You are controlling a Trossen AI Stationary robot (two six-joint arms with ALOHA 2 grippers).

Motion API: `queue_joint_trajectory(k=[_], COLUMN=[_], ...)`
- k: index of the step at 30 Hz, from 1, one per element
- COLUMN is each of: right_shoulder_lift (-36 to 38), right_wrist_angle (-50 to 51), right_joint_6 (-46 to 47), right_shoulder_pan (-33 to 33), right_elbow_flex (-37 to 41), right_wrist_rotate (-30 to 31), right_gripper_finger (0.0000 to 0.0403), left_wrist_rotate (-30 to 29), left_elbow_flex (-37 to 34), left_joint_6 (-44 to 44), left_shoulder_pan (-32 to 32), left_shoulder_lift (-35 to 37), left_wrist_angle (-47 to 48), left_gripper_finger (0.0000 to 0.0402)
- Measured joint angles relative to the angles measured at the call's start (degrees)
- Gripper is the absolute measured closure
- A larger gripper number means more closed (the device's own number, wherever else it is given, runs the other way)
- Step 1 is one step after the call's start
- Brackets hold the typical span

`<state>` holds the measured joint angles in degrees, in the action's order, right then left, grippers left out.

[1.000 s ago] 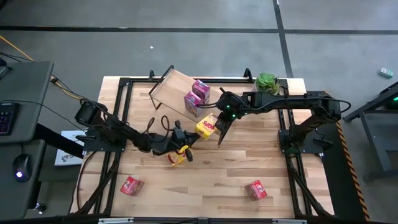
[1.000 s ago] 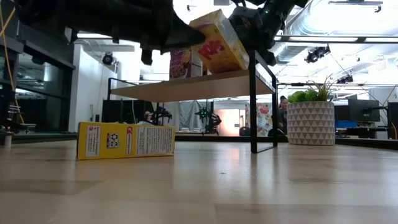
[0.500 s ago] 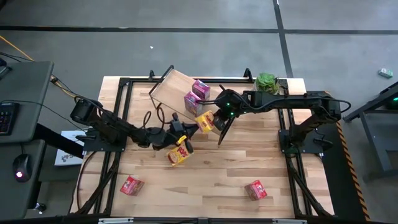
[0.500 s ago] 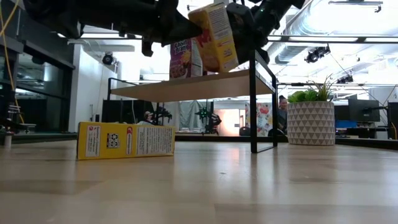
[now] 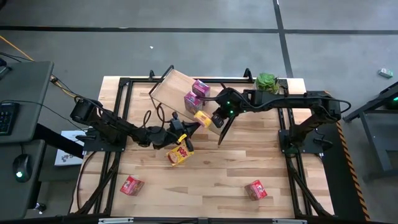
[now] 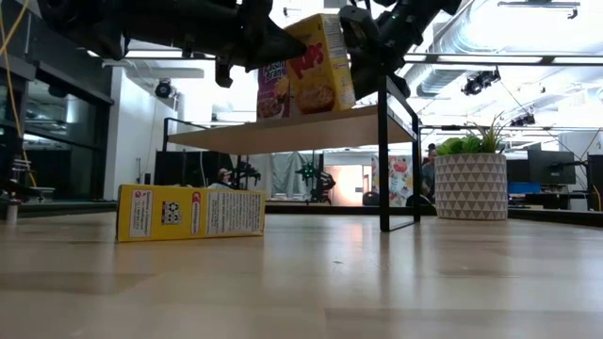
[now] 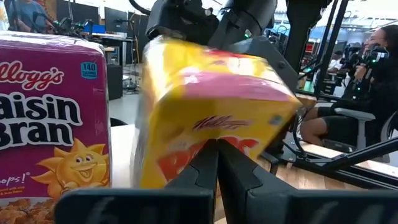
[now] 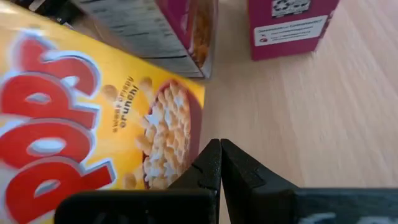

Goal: Stack cereal on shelf
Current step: Adjust the yellow cereal box on the shelf

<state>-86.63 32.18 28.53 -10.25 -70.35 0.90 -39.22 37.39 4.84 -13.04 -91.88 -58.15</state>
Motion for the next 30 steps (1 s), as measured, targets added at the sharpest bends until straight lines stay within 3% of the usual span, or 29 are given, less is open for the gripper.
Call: queue_joint_trajectory(k=[20, 30], right_shoulder_lift=[0.84, 1.66], right_wrist_angle=[0.67, 3.05], right_joint_6=[-0.03, -1.99], right_shoulder_pan=[-1.79, -1.79], right_elbow_flex=[-0.43, -4.83], right_wrist_rotate=[-0.91, 2.12], right_gripper_finger=[0.0402, 0.0402], left_wrist_rotate=[0.09, 0.07], left_elbow_flex=[0.00, -0.03], left_joint_6=[-1.49, -1.64], left_shoulder_pan=[1.77, 2.58], left_shoulder_lift=[0.00, -0.04], left_wrist_angle=[-0.19, -1.46], left_gripper_finger=[0.0401, 0.0401])
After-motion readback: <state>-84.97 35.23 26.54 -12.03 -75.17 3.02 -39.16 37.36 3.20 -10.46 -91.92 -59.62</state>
